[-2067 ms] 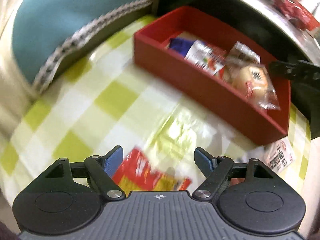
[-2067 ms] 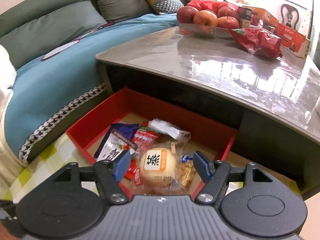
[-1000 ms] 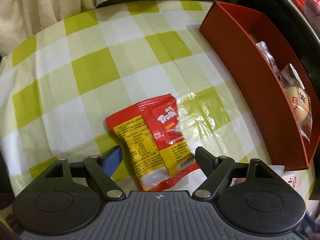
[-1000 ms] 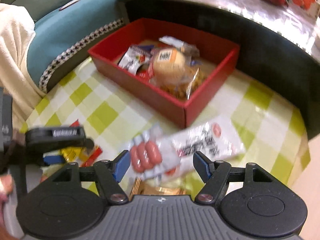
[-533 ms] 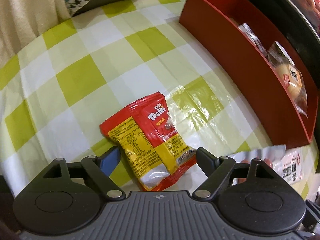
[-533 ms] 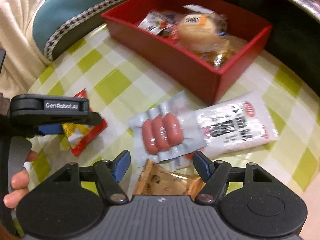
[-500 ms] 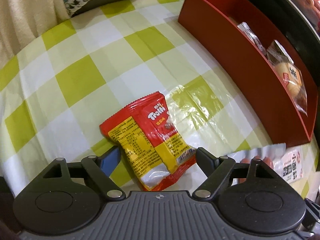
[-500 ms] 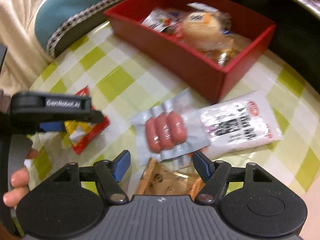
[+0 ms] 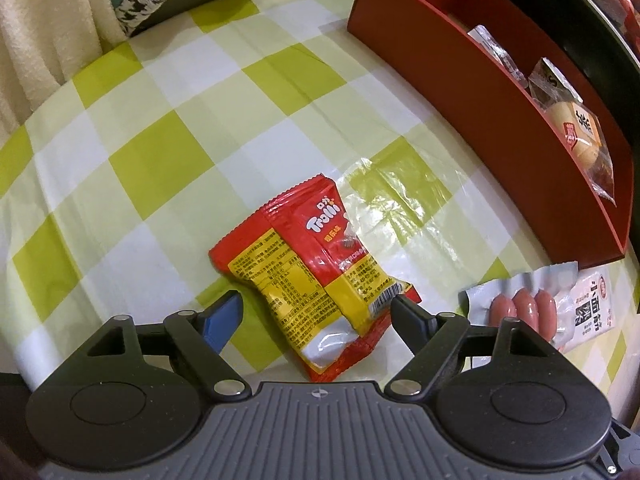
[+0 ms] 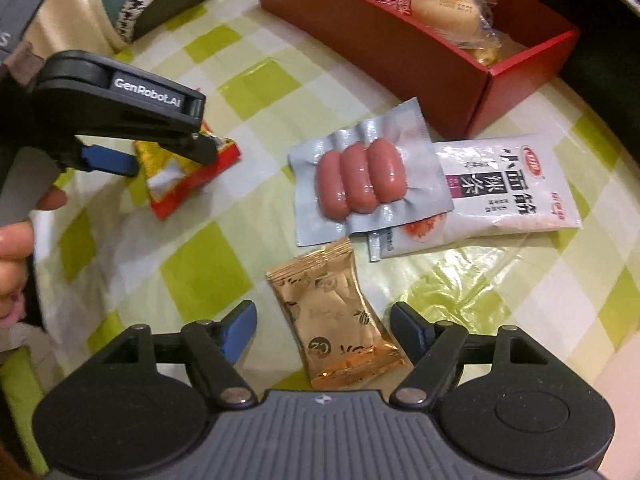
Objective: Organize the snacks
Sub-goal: 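Move the left tool toward the Trolli pack while the right tool approaches the gold foil packet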
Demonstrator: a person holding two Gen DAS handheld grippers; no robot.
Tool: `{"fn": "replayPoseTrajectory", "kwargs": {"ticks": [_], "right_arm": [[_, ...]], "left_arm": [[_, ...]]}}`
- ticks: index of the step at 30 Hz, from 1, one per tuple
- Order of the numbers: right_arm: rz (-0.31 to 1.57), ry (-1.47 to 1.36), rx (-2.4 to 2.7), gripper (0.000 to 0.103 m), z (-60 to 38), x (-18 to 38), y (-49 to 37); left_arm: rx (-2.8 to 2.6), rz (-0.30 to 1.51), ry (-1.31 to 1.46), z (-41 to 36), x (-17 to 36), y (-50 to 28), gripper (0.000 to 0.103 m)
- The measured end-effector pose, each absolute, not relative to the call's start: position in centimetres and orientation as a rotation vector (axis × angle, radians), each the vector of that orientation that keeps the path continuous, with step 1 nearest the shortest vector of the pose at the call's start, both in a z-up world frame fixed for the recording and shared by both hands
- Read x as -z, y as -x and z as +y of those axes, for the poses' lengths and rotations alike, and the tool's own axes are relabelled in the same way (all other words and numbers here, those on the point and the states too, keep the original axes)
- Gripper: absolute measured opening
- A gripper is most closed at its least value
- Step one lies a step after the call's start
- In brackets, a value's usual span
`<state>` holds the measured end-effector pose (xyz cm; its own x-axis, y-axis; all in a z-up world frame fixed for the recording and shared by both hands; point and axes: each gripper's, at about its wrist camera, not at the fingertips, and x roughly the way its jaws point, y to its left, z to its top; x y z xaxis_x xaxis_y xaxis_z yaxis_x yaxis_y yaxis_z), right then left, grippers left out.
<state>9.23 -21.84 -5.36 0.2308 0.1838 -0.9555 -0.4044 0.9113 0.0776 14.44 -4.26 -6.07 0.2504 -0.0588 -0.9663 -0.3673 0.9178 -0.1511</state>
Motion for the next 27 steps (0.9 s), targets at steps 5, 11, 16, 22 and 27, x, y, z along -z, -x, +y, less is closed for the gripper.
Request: {"fn": "replayPoseTrajectory", "kwargs": {"ticks": [5,11,16,22,27], "right_arm": [[1.253,0.244,-0.335,0.065,-20.7,5.5,-8.9],[1.233,0.25,-0.33,0.055,-21.0,5.2,-8.4],[1.228,0.261,-0.36,0.055,-20.6,4.9,-7.9],[1.23,0.252,-0.388,0.055,-21.1,5.1,-8.2],[1.234,0.262,-0.393,0.056,-21.2,5.1,-8.0]], "left_arm": [[-0.272,1.307,0.453,-3.8,6.1,-14.6,0.089],[-0.381,1.288,0.53,-3.6,6.3,-15.3,0.091],[-0.426,1.253,0.583,-3.5,6.1,-15.6,0.091],[-0.252,1.294,0.326,-4.5,6.0,-16.8,0.091],[-0.157,1.36,0.098,-5.2,6.2,-15.9,0.089]]}}
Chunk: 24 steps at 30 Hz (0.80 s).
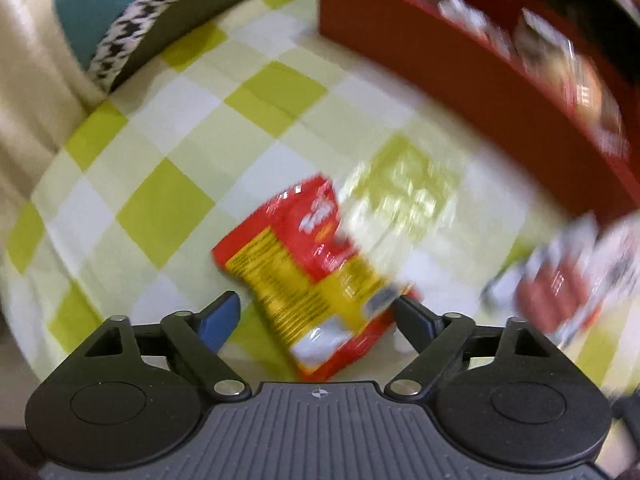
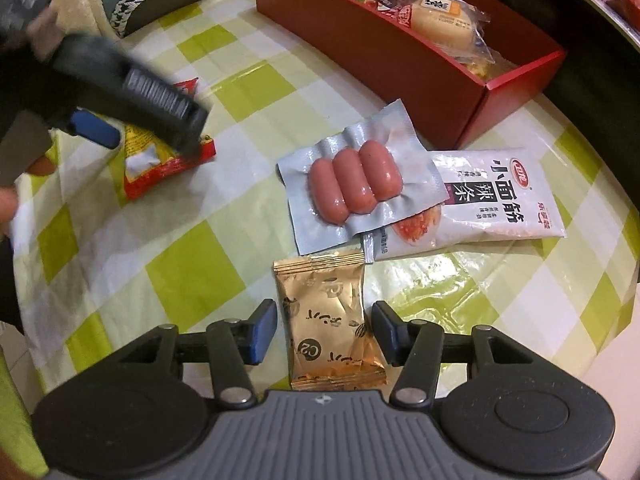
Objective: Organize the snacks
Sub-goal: 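Move the left tool toward the Trolli pack while the right tool approaches the gold foil packet, then close the right tool on the gold foil packet while the left tool lowers over the Trolli pack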
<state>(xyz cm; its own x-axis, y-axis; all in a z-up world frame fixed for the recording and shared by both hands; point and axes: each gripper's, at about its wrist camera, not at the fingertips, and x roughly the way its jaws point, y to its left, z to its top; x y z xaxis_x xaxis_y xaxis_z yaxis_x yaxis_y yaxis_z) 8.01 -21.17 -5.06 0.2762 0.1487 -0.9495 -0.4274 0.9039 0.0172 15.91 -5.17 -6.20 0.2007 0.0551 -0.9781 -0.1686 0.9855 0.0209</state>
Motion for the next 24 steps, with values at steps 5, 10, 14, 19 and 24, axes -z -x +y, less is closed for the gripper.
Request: {"fn": "replayPoseTrajectory", "kwargs": {"ticks": [5,10,14,19,24], "right_arm": [[1.239,0.265,-0.389,0.057,-20.9,5.0,-7.9],[1.245,0.26,-0.387,0.059,-20.6,5.0,-8.3],[1.245,0.253,-0.396,0.063,-20.7,5.1,-8.3],[1.249,0.257,-0.404,0.067,-20.4,5.1,-8.5],[1.245,0.251,-0.404,0.067,-20.3,5.2,-8.8]], "left_arm": [[-0.131,1.378,0.162,-3.0,6.2,-15.1,0.088],[-0.07,1.365,0.197,-3.1,5.8,-15.4,0.089],[-0.111,1.354,0.305,-2.8,6.0,-15.9,0.084],[-0.231,1.242,0.287,-3.3,4.1,-16.9,0.089],[-0.319,1.293,0.26,-4.6,6.8,-18.1,0.09]]}}
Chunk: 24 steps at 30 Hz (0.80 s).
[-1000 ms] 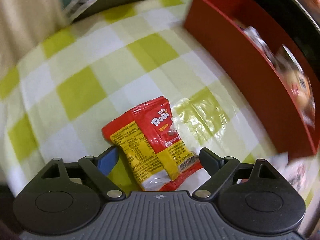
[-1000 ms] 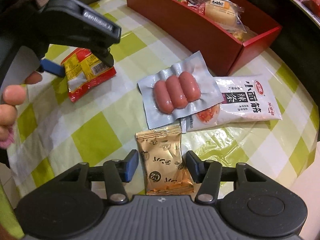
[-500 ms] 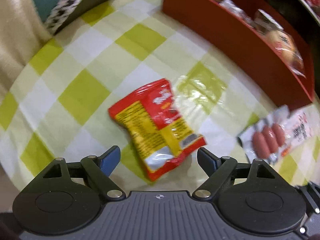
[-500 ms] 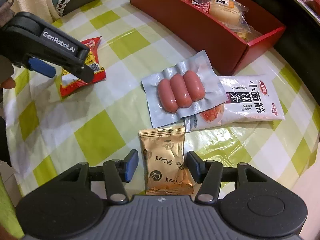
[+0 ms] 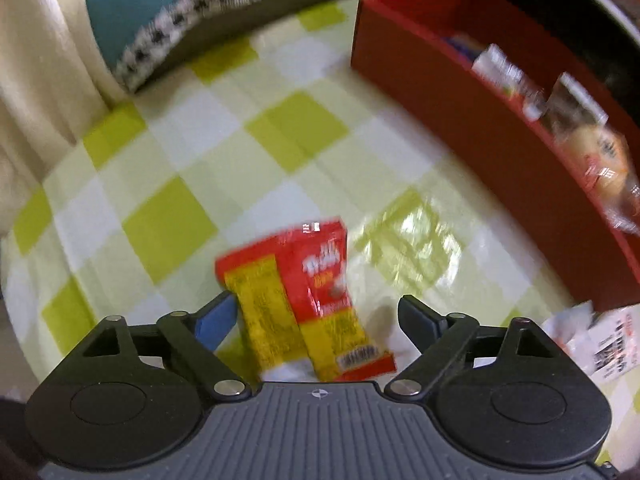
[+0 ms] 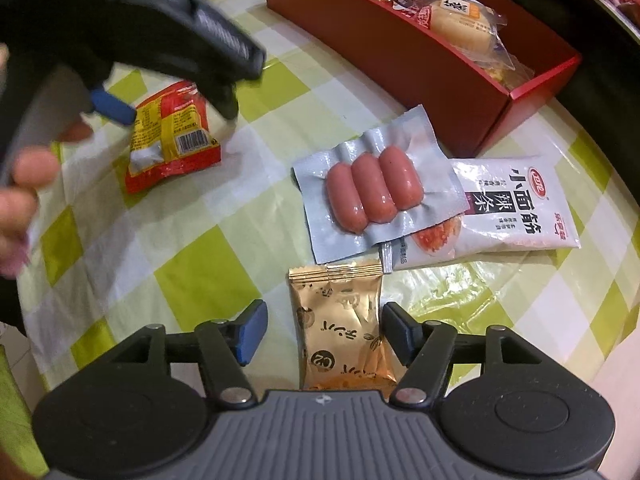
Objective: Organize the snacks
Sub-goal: 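Close the right tool on the gold foil packet while the left tool lowers over the Trolli pack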
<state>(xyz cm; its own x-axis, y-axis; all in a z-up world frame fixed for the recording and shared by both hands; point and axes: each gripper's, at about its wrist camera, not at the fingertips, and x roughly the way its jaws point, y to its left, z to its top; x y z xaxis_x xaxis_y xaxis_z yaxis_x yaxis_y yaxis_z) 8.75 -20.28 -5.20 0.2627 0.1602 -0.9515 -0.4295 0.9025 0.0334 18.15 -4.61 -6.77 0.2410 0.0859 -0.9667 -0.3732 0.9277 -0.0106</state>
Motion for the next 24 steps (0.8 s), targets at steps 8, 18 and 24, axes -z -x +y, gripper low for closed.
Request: {"fn": "replayPoseTrajectory", "kwargs": {"ticks": [8,18,24], "right_arm": [[1.225,0.273,-0.388,0.056,-19.7,4.7,-8.0],[1.214,0.207,-0.353,0.046,-20.4,4.8,-7.3],[1.209,0.178,-0.32,0.045,-20.6,5.0,-7.2]], "left_arm": [[-0.337,1.316,0.298,-1.4,7.5,-15.6,0.085],[-0.194,1.355,0.129,-2.0,6.9,-14.4,0.075],[-0.08,1.343,0.025,-3.7,6.8,-13.5,0.075]]}}
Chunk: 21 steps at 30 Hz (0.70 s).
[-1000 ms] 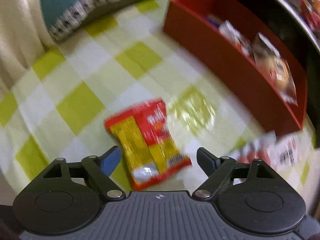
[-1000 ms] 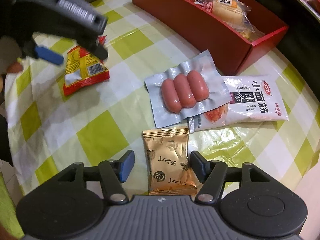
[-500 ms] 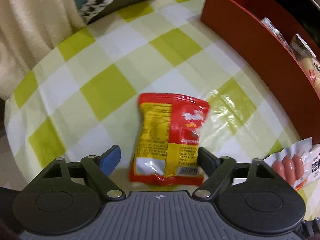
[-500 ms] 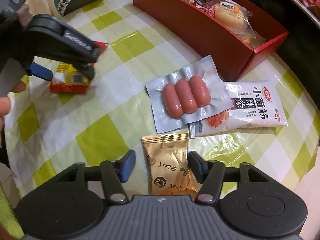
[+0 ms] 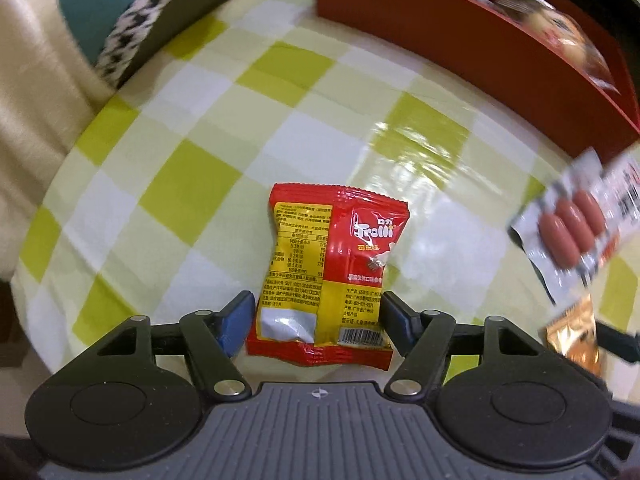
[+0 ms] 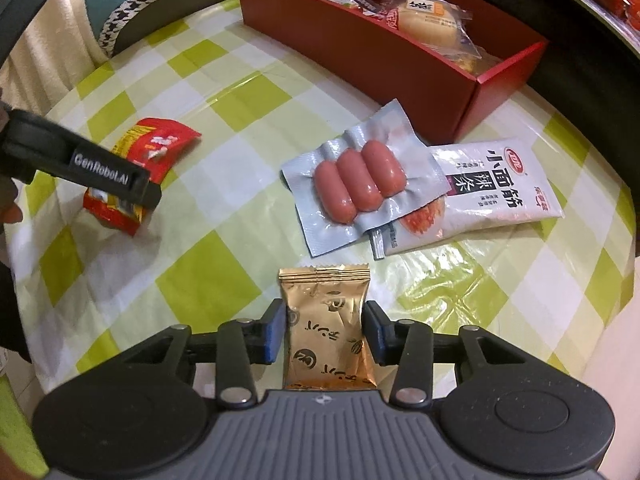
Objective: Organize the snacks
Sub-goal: 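Close the right tool on the gold foil packet while the left tool lowers over the Trolli pack, then grasp the red Trolli pack with the left tool while the right tool holds the gold packet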
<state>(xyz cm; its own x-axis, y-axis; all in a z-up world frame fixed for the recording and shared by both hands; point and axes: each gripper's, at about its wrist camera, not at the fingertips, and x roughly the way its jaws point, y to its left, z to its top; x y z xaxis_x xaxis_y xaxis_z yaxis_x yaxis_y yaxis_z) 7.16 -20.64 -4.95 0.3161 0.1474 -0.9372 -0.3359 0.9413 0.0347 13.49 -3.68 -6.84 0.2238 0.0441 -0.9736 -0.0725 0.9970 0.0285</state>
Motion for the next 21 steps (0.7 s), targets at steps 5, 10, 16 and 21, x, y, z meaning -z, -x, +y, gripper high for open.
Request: {"fn": "replayPoseTrajectory", "kwargs": {"ticks": [5,10,16,21], "right_arm": [[1.204,0.135,-0.293,0.044,-20.7,4.8,-7.0],[1.207,0.073,-0.267,0.042,-21.0,4.8,-7.2],[1.195,0.04,-0.26,0.042,-20.7,4.6,-6.6],[1.173,0.009,-0.253,0.042,-21.0,4.0,-6.3]], "left_arm": [[-0.028,1.339,0.027,-3.6,7.2,-13.2,0.075],[0.019,1.334,0.01,-3.9,7.0,-12.6,0.074],[0.056,1.338,0.025,-4.0,6.7,-12.0,0.073],[0.079,1.335,0.032,-4.4,6.1,-11.4,0.072]]}}
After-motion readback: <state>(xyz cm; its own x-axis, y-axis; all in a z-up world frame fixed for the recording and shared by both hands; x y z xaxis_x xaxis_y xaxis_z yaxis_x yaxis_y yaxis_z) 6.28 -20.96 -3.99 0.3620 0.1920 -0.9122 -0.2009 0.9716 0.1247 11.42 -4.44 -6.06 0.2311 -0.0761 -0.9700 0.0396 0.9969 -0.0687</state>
